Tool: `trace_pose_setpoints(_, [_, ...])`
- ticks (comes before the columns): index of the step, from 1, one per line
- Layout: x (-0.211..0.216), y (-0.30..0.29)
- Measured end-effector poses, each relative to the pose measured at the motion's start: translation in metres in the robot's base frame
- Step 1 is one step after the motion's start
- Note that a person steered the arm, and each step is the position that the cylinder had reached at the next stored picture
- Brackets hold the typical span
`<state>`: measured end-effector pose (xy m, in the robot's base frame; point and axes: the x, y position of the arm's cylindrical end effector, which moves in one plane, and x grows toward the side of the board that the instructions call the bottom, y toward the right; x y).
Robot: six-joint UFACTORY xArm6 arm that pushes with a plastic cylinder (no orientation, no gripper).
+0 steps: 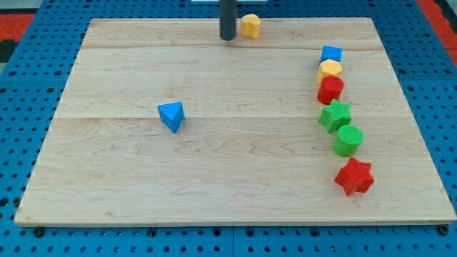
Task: Move yellow heart above blue cube
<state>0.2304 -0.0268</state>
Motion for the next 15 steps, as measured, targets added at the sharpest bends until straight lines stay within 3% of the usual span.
trace_pose_setpoints(1, [-0.03, -0.004])
trace_pose_setpoints(2, [-0.038, 0.05])
trace_pose_setpoints(4, [0.009, 0.126])
trace_pose_setpoints(5, [0.013, 0.084])
trace_pose_setpoints(6, [0.035, 0.079])
trace_pose_setpoints(8, [0.037, 0.128])
trace_pose_setpoints(11, [0.061, 0.114])
trace_pose_setpoints(13, [0.053, 0.151])
trace_pose_setpoints(15, [0.043, 0.13])
